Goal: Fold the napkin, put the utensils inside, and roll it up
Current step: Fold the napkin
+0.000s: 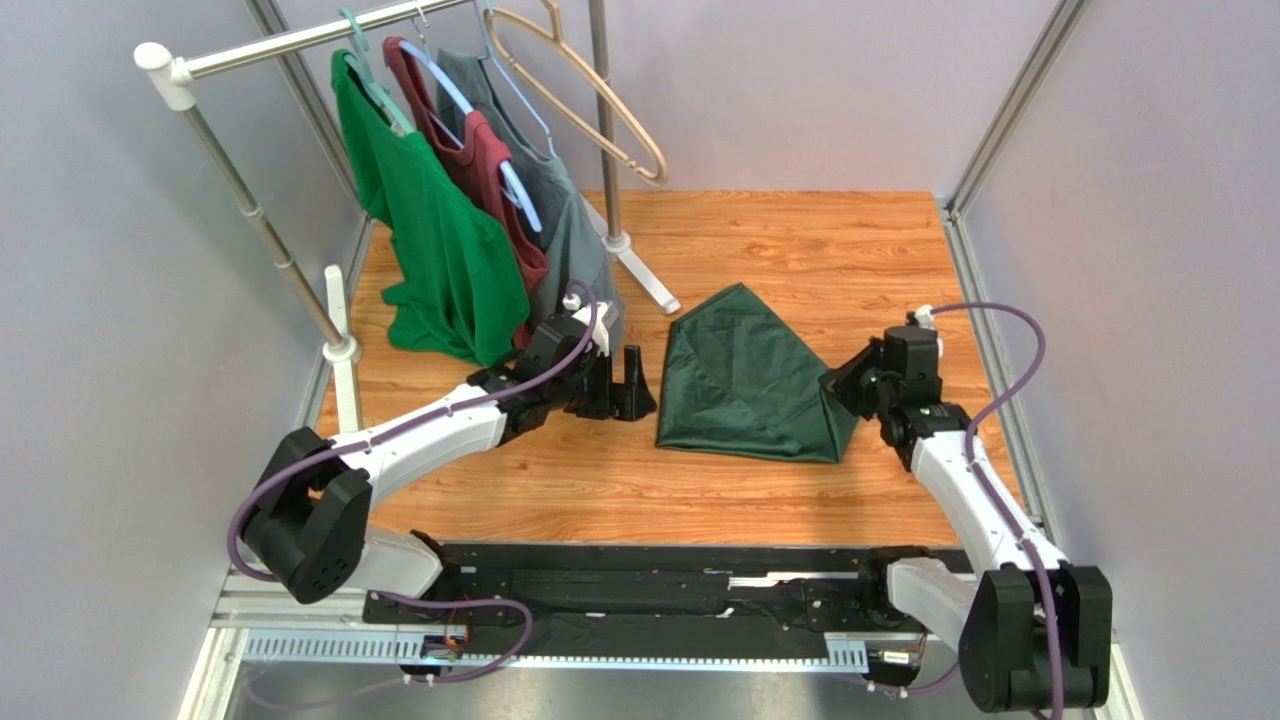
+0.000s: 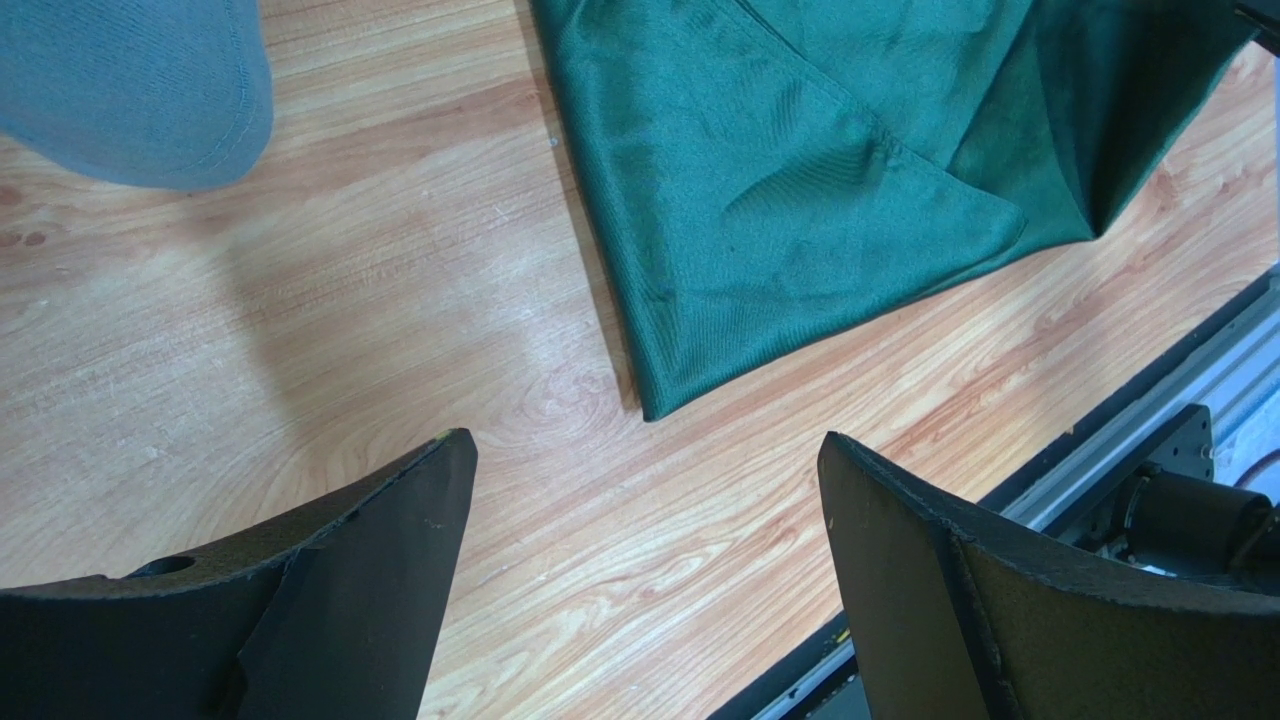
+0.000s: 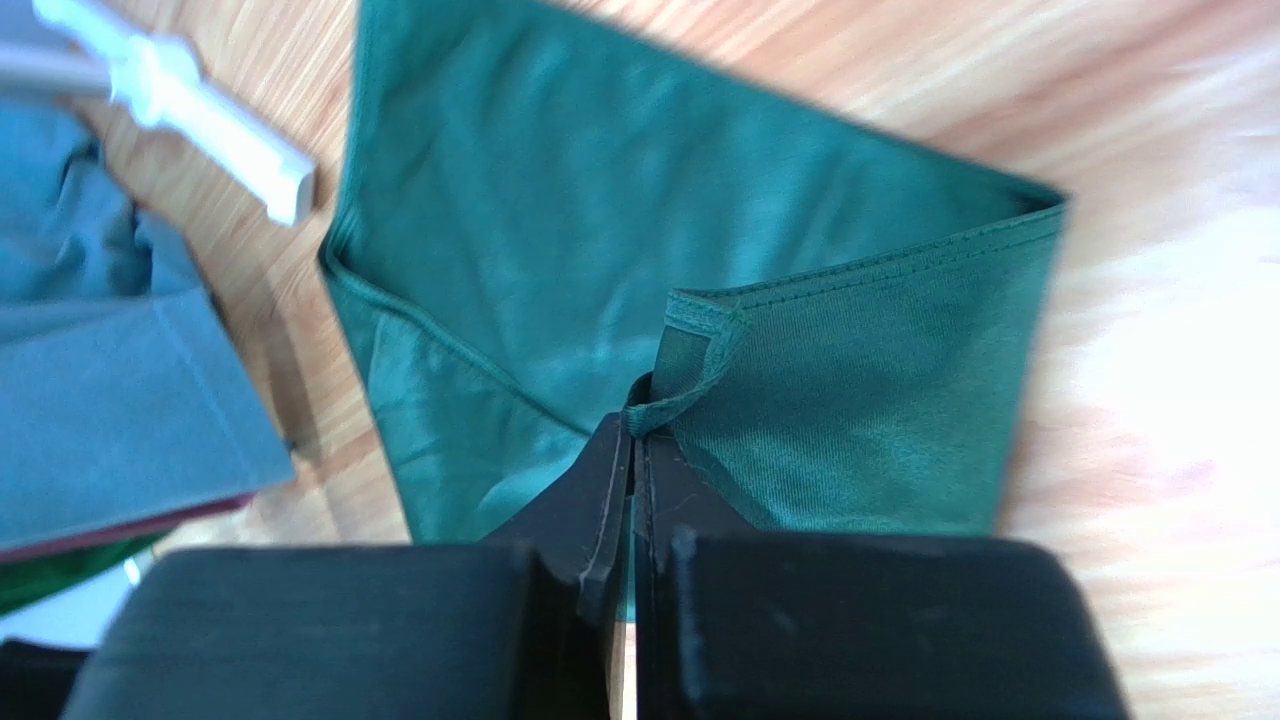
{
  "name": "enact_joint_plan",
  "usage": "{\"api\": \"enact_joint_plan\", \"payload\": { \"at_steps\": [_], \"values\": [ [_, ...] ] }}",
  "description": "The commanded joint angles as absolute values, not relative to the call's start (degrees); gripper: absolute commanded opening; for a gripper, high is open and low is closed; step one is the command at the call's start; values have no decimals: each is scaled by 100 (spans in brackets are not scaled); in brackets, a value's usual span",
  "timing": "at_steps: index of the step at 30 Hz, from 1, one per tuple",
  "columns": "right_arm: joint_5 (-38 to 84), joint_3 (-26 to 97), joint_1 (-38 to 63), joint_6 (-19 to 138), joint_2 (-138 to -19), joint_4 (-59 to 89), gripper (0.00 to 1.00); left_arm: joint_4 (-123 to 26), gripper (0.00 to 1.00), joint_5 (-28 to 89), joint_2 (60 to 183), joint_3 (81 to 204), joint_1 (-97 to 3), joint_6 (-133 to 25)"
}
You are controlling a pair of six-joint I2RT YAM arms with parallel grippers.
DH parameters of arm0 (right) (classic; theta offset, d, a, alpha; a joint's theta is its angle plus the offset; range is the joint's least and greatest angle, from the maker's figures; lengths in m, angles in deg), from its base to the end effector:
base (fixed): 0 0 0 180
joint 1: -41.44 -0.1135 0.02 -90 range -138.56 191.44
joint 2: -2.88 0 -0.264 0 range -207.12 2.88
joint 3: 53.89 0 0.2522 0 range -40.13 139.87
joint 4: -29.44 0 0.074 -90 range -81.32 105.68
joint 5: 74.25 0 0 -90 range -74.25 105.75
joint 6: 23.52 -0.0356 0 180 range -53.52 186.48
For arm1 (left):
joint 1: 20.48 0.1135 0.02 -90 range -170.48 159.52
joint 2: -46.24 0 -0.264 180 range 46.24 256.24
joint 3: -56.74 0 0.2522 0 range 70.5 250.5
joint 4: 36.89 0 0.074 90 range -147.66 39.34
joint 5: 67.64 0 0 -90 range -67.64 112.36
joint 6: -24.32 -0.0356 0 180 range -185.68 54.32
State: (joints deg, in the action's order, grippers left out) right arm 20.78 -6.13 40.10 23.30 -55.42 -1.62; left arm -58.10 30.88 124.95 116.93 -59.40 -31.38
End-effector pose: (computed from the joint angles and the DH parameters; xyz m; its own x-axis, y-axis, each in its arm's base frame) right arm 0.2109 0.0081 0.2193 -0.5448 0.6691 -0.5055 0.3894 0.7357 0.5542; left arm 0.2234 -0.1872 0.2225 -0.8109 -0.0615 -0.5820 0.3063 0.8028 -0.5116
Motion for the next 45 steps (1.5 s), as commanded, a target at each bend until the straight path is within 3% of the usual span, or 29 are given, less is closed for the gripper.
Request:
{"api": "enact_joint_plan", "payload": {
  "at_steps": [1,14,27,45],
  "values": [
    [1821,-296,3495,2140,-5846,688,0,-5690,93,3080,12516,11778,-5933,-3158],
    [1715,179,2203,1885,-6927,1795,0,-5663,93,2887,12340,11541,-5924,-3044],
    [1900,425,1552,1674,-7937,2657,0,-5593,93,2685,12068,11233,-5924,-2938],
    [2032,399,796,2473,-8342,2895,0,-5356,92,2746,12042,10961,-5819,-2736]
  ]
}}
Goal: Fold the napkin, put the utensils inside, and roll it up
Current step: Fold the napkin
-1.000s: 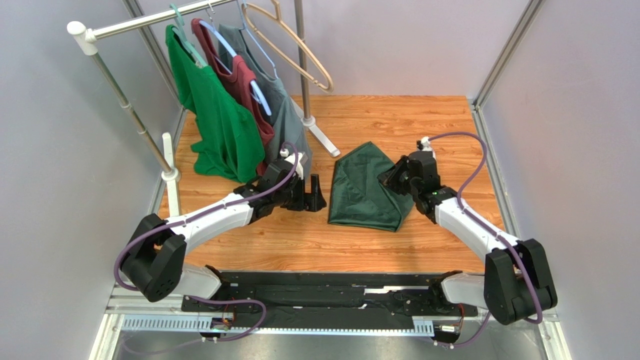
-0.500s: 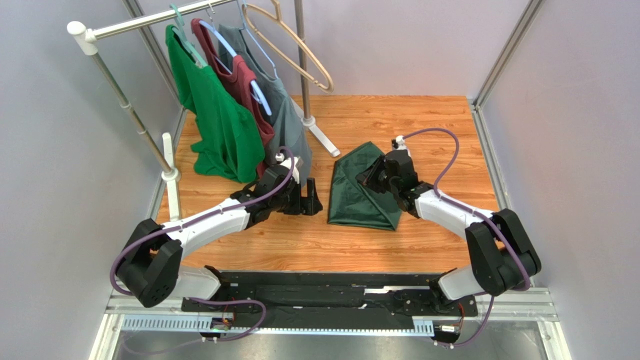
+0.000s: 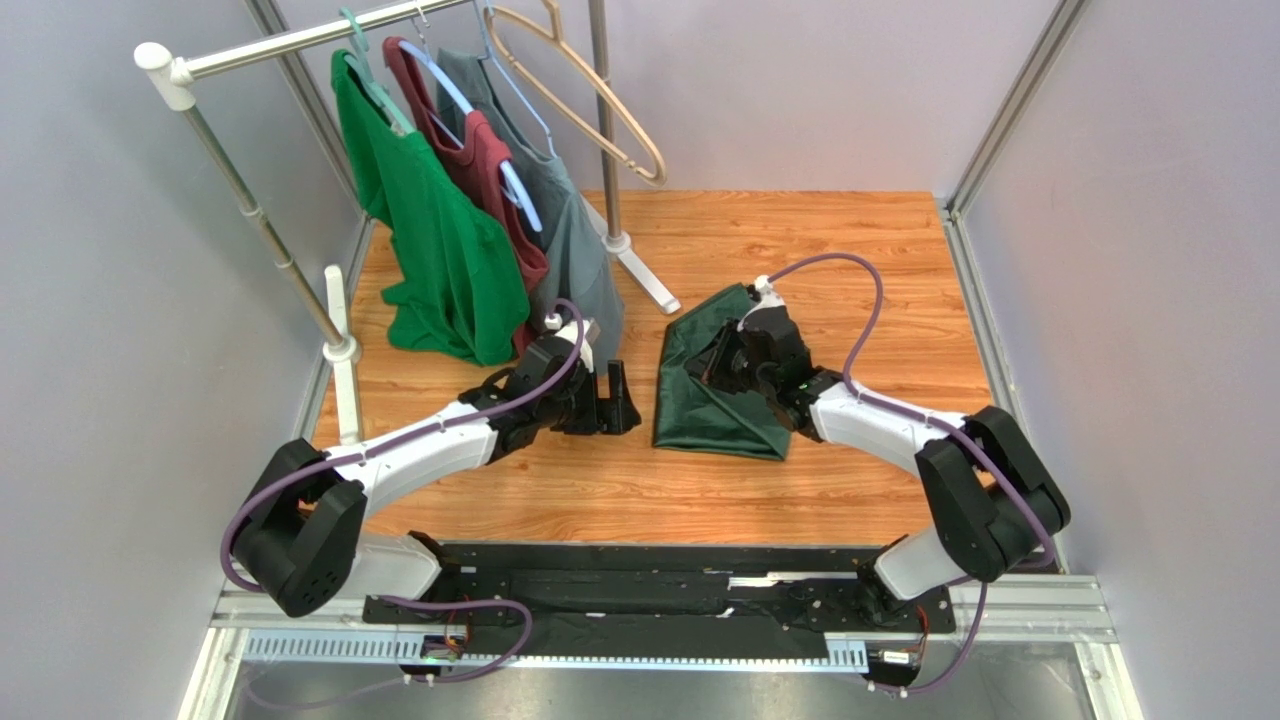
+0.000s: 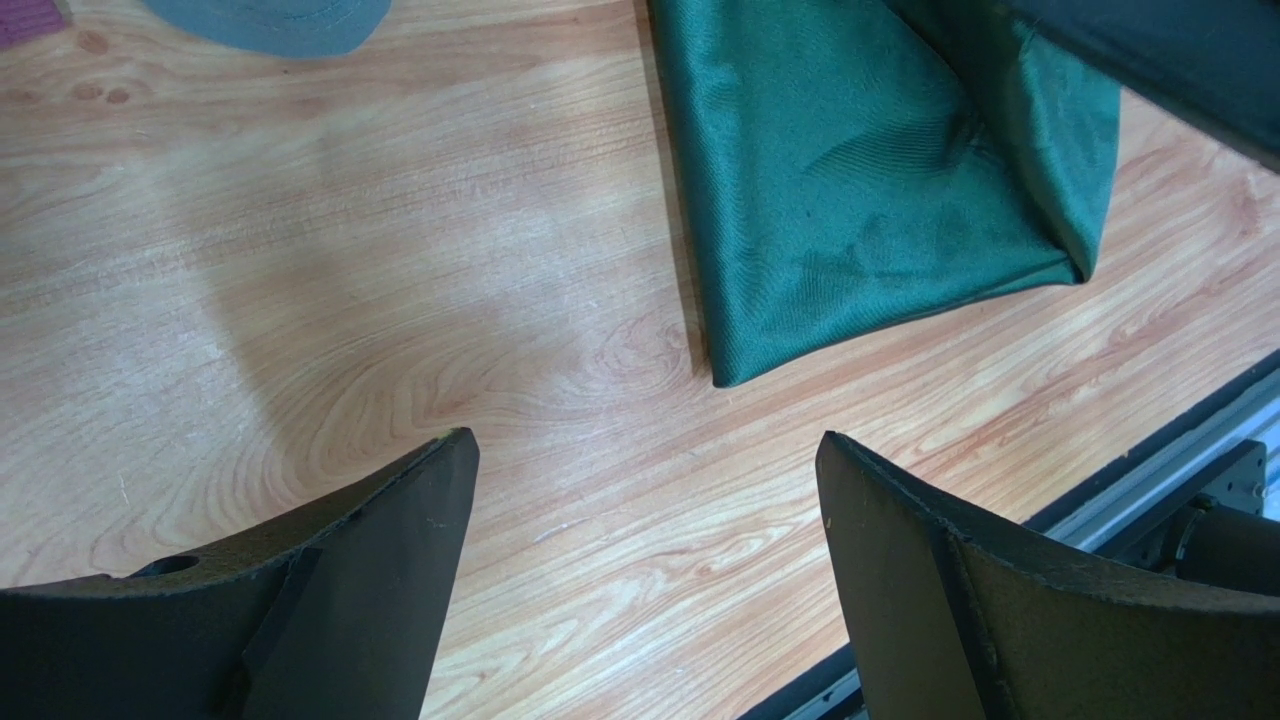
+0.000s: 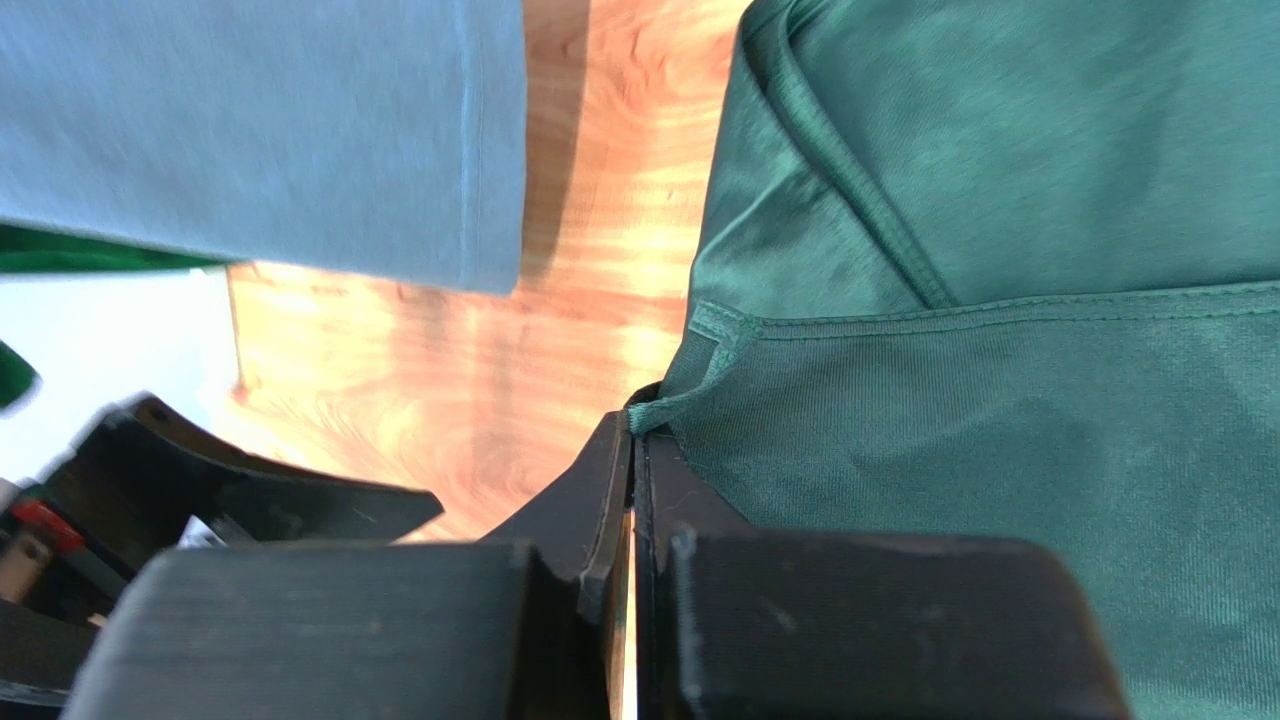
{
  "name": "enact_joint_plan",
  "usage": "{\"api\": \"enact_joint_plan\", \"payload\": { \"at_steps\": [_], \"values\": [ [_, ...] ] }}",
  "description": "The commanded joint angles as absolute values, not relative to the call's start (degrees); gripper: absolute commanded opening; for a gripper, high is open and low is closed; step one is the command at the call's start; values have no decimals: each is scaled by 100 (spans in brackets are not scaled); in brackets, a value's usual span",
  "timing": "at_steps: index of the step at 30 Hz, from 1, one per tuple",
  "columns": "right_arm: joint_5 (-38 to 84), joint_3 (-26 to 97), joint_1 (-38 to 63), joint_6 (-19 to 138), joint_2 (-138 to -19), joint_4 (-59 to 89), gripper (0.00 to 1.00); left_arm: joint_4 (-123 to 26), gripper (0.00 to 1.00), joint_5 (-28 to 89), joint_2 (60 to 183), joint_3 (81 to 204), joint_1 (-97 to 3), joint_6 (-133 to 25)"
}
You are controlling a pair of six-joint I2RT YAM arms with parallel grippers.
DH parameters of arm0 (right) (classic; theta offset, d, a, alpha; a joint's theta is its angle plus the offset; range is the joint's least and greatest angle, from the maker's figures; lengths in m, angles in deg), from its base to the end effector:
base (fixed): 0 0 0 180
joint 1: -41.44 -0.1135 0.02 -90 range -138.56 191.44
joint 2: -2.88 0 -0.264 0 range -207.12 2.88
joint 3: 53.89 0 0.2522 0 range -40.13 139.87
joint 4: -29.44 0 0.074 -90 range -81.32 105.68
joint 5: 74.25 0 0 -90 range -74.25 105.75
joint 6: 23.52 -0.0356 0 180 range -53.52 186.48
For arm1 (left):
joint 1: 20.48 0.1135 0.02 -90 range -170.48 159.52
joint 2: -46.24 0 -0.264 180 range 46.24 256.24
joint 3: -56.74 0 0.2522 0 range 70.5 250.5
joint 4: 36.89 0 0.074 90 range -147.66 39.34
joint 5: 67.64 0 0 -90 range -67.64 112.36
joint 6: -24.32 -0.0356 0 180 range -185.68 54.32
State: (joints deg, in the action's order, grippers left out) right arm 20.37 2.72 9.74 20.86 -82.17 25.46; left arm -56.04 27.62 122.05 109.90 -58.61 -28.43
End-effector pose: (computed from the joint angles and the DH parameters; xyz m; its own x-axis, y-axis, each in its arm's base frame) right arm 0.2634 0.1661 0.1977 -0.7347 0.3835 -0.5595 -0.0808 0.7695 0.6335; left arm 0.2101 -0.1690 0.1994 -0.8220 -0.1210 -0.5564 0.2149 0.8390 -0.4999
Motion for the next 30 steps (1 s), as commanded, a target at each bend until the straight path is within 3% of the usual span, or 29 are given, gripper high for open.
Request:
{"api": "enact_joint_plan", "payload": {
  "at_steps": [1,30],
  "values": [
    [2023,390,761,2508,-8360,2895,0,-5347,92,2755,12042,10944,-5819,-2727],
    [1127,689,-382,3915,-8870,2104,0,-5268,92,2693,12156,10891,-5792,-2657]
  ]
}}
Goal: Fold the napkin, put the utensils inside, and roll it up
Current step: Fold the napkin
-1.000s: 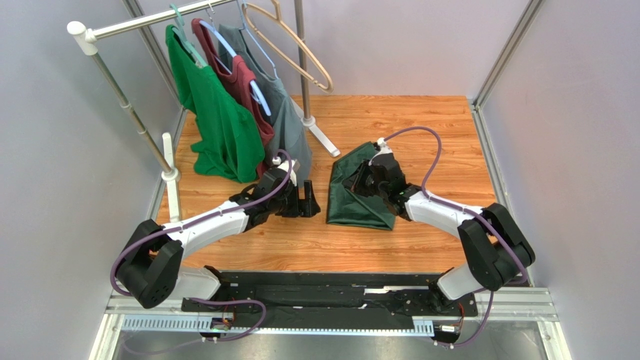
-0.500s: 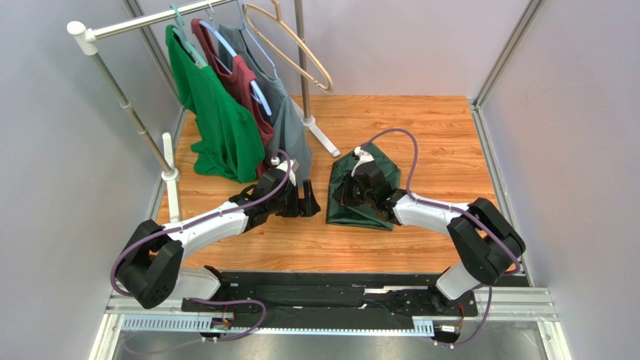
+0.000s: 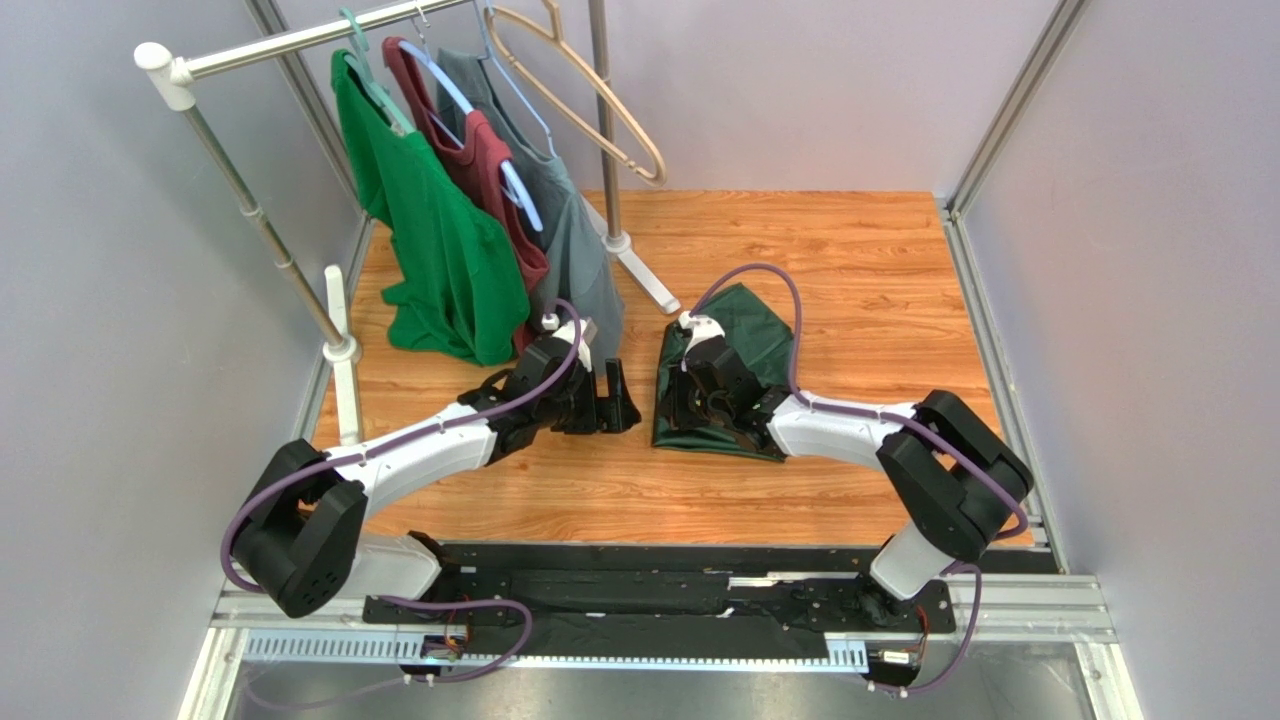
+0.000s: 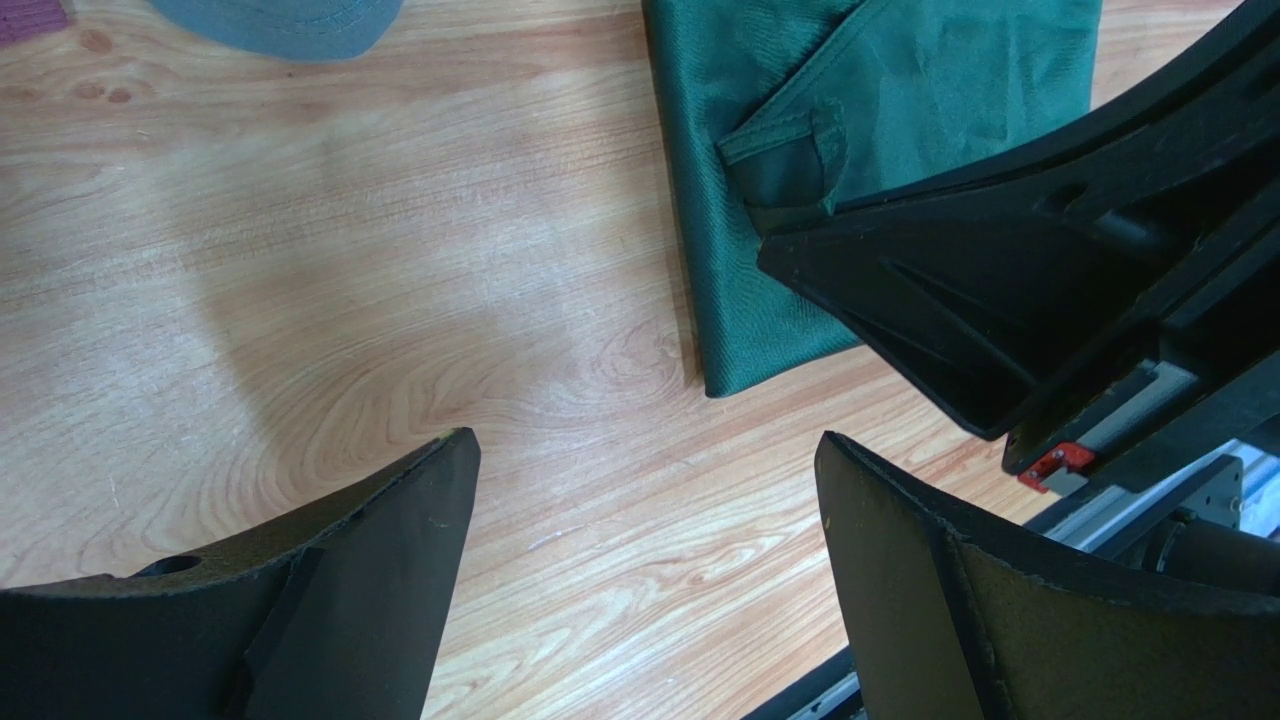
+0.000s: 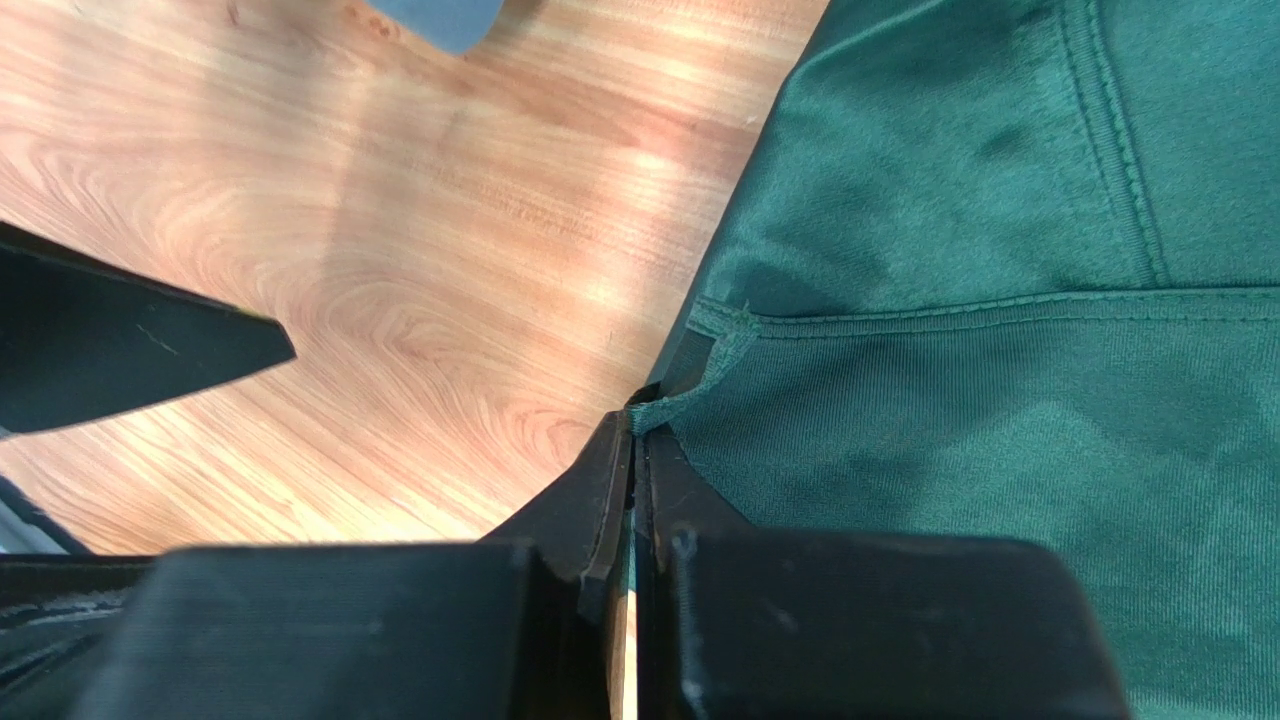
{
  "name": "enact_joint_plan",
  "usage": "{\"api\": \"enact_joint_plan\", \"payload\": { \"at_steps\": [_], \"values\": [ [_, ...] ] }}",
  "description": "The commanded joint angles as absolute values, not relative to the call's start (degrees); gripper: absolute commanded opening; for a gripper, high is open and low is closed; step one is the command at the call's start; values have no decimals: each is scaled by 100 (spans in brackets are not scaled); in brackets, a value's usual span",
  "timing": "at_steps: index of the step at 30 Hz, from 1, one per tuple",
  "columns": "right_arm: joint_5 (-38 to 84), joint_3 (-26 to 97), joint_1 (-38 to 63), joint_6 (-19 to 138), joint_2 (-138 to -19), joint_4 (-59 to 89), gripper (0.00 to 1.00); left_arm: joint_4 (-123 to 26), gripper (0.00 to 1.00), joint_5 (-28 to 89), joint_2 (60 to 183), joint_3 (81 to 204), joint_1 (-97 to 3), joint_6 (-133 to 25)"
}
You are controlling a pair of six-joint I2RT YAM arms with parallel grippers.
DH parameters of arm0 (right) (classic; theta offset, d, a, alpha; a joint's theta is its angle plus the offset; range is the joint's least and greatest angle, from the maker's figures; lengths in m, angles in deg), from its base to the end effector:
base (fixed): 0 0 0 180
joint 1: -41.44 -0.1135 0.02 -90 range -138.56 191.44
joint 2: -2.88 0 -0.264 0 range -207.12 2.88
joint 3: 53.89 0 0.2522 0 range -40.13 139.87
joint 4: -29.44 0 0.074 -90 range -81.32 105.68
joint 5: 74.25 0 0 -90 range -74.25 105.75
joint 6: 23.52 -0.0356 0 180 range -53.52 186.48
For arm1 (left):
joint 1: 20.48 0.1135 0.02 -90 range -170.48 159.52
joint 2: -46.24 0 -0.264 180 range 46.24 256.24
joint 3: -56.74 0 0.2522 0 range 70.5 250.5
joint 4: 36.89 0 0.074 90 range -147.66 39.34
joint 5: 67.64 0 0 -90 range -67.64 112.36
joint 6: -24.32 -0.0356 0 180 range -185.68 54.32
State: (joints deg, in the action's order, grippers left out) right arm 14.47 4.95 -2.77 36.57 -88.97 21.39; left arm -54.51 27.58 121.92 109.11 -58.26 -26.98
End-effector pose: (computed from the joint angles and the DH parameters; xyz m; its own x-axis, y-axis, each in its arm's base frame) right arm 0.2318 0.2244 0.1680 -0.7497 -0.0338 -0.6609 -0.3590 0.8597 0.3633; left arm 0.2106 -0.1674 0.1978 -0.8195 -0.1526 -0.5524 0.1948 0.8324 -0.5189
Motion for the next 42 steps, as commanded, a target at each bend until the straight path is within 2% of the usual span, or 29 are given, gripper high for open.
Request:
{"api": "enact_joint_plan", "payload": {
  "at_steps": [1,20,23,24,27,29,30,31,32,33,38,42],
  "values": [
    [1126,680,-408,3941,-8861,2104,0,-5268,92,2693,12156,10882,-5801,-2657],
    [696,750,-857,4336,-8896,1805,0,-5241,92,2702,12191,10820,-5792,-2631],
    [678,768,-892,4389,-8835,1717,13,-5250,93,2693,12165,10803,-5801,-2630],
    [696,759,-901,4415,-8748,1700,22,-5259,93,2685,12147,10811,-5792,-2639],
    [696,672,-936,4494,-8528,1647,35,-5320,93,2615,12095,10864,-5792,-2657],
    [713,602,-945,4547,-8238,1594,39,-5356,93,2562,12059,10864,-5792,-2692],
    [713,566,-945,4600,-8098,1585,51,-5364,93,2535,12007,10873,-5775,-2701],
    [722,505,-945,4635,-7861,1402,52,-5399,94,2526,11989,10882,-5757,-2710],
    [731,470,-945,4653,-7694,1340,60,-5400,93,2518,11971,10891,-5748,-2718],
    [740,435,-945,4688,-7553,1226,63,-5408,94,2509,11936,10891,-5740,-2727],
    [293,267,-927,4653,-6700,812,66,-5277,93,2517,11971,10908,-5748,-2727],
    [124,232,-630,4302,-6506,137,67,-5109,91,2684,12375,11101,-5748,-2675]
  ]
}}
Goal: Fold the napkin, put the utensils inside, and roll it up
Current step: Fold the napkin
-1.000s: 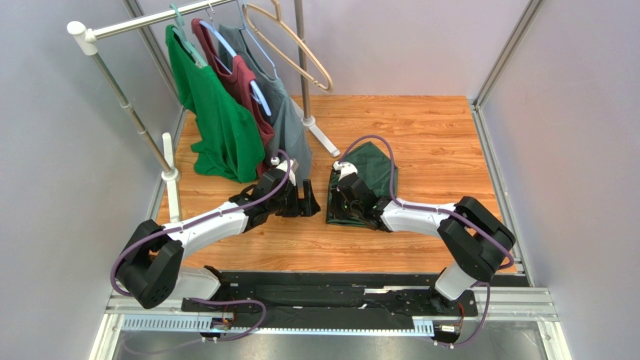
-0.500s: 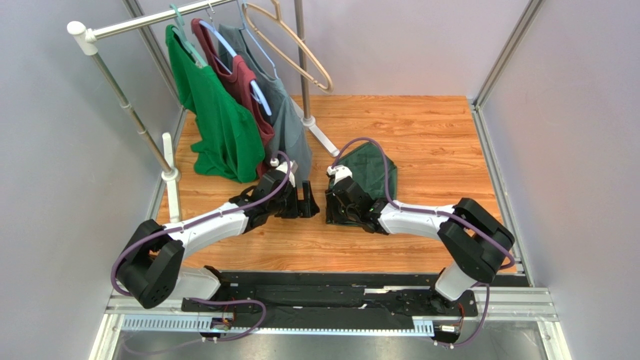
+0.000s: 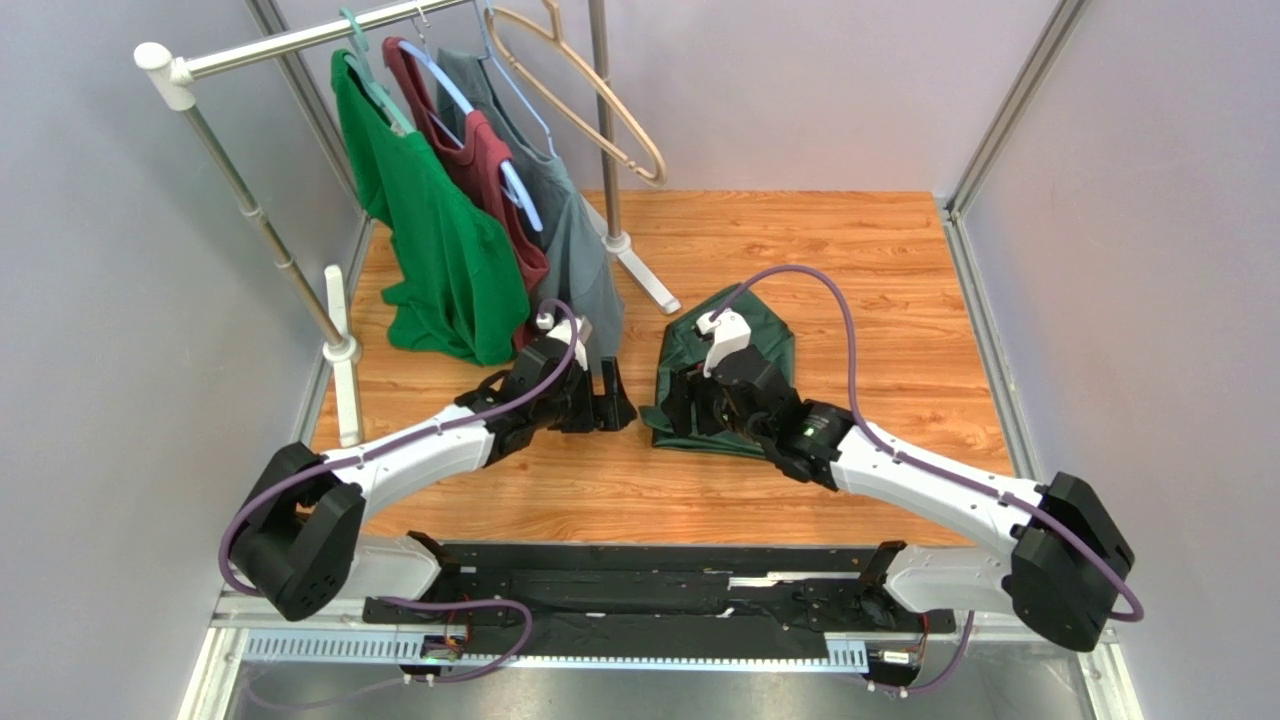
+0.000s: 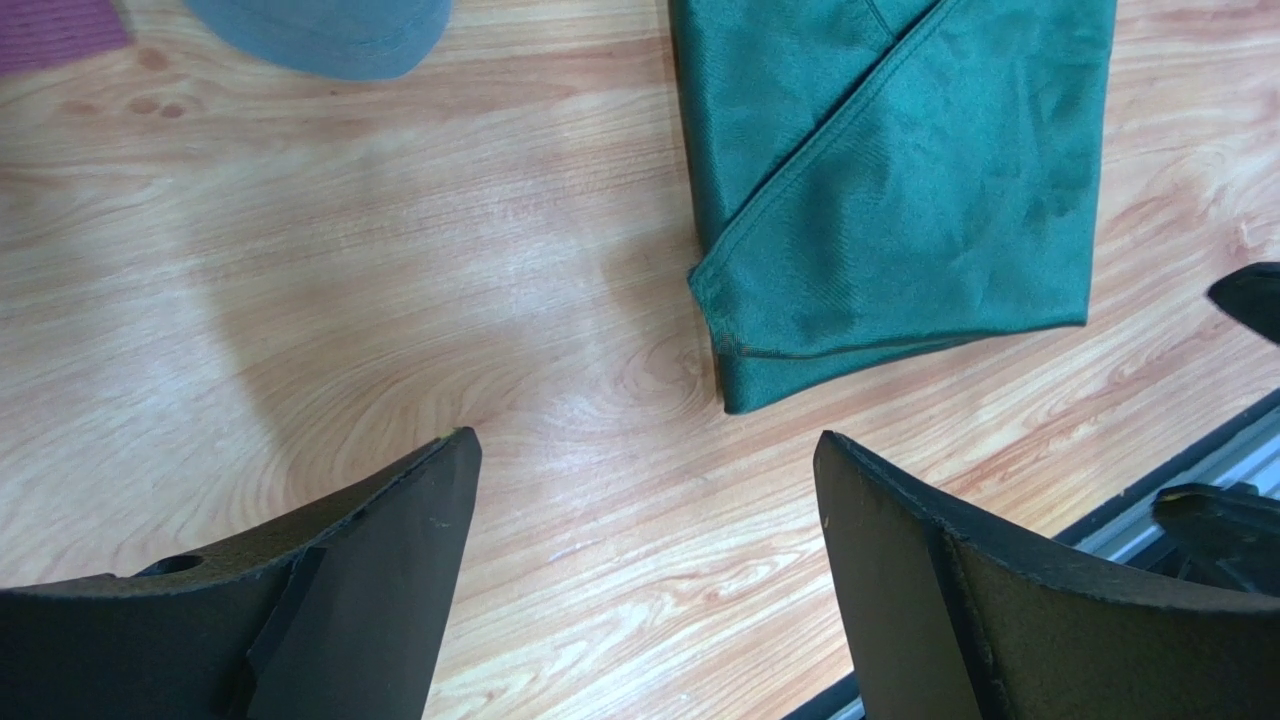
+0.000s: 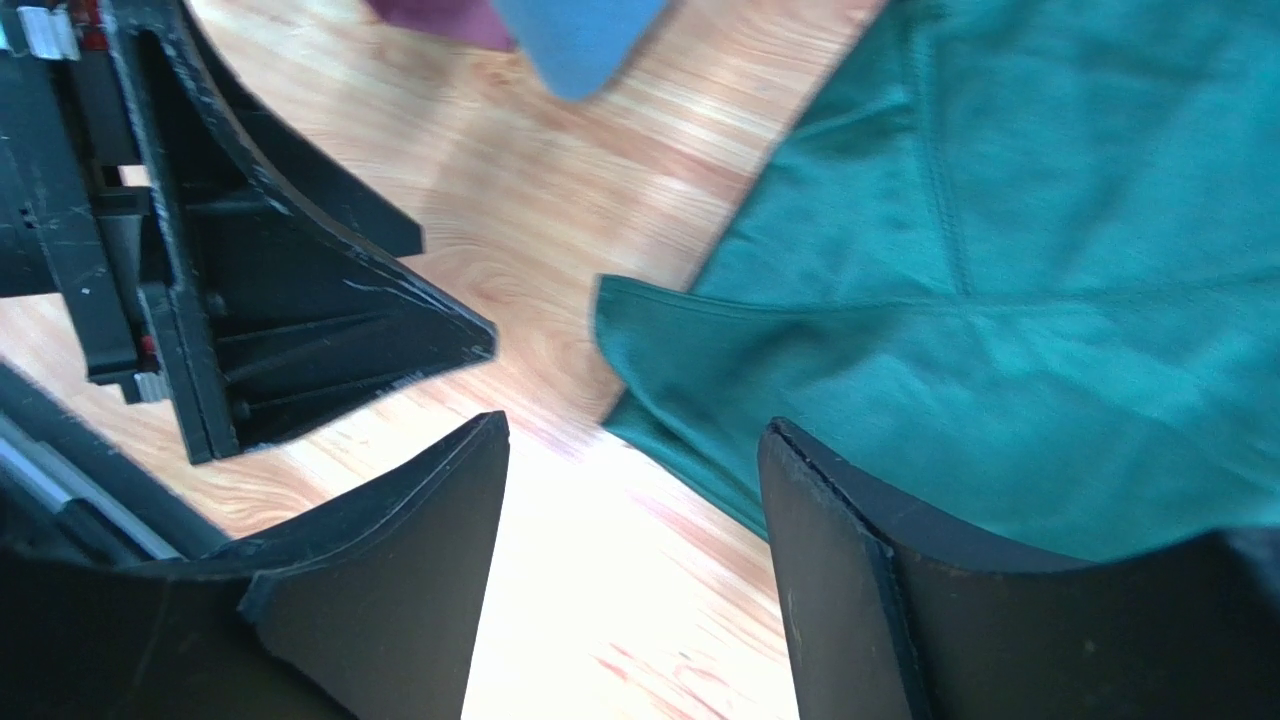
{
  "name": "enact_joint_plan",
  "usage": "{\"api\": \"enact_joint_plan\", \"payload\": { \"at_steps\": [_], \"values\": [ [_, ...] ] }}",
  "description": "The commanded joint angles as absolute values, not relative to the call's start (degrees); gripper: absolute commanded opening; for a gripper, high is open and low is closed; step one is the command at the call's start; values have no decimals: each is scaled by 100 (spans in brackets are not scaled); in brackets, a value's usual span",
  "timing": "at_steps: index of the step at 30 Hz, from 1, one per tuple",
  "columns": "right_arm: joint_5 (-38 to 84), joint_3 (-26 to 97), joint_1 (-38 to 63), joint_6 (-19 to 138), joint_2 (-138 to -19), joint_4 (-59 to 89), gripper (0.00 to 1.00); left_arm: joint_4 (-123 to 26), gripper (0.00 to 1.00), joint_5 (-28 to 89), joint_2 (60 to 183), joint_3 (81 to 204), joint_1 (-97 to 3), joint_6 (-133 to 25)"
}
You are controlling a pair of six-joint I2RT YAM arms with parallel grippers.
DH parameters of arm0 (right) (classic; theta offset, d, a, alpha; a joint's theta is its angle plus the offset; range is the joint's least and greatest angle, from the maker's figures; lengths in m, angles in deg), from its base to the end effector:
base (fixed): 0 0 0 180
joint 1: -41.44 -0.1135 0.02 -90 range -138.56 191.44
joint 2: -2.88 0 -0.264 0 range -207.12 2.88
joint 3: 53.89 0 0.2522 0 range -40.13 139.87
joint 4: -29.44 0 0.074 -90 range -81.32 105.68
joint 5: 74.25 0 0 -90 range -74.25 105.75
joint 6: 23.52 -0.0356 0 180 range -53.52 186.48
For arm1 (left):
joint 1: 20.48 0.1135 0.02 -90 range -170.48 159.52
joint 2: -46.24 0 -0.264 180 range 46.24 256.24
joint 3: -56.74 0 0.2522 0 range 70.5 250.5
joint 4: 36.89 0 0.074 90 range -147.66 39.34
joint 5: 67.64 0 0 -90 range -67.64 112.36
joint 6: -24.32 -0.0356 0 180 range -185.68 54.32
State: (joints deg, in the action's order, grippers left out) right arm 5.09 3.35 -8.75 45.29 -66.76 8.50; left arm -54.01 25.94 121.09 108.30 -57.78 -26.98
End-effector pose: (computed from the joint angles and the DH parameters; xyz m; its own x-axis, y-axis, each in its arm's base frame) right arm 0.1751 0.1997 0.2470 -0.5652 -0.1233 -0.8157 -0.4844 0.8499 0.2072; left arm 0.2103 -0.1630 0.1976 -0.8042 -0.1718 -0.5689 0.1791 0.8427 -0.5077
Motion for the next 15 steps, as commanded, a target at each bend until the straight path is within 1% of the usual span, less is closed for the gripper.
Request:
{"api": "enact_joint_plan", "payload": {
  "at_steps": [1,2,3,5,6,8,9,15],
  "values": [
    [168,206,-550,4249,-6462,65,67,-5101,90,2719,12454,11162,-5748,-2683],
    [134,84,-488,4066,-6392,-14,68,-4944,88,2754,12620,11267,-5748,-2683],
    [151,30,-392,3977,-6261,-145,72,-4864,87,2764,12700,11321,-5748,-2675],
    [535,-188,82,3767,-6172,-234,73,-4793,84,2738,12919,11452,-5740,-2674],
    [685,-268,475,3704,-6163,-312,73,-4758,81,2720,12999,11505,-5748,-2683],
    [1159,-452,820,3704,-6215,-322,73,-4767,78,2737,13200,11681,-5748,-2736],
    [1257,-497,1031,3713,-6285,-374,73,-4775,78,2746,13263,11716,-5748,-2745],
    [1416,-743,1392,3651,-6453,-533,73,-4706,72,2860,13676,11866,-5748,-2780]
  ]
}}
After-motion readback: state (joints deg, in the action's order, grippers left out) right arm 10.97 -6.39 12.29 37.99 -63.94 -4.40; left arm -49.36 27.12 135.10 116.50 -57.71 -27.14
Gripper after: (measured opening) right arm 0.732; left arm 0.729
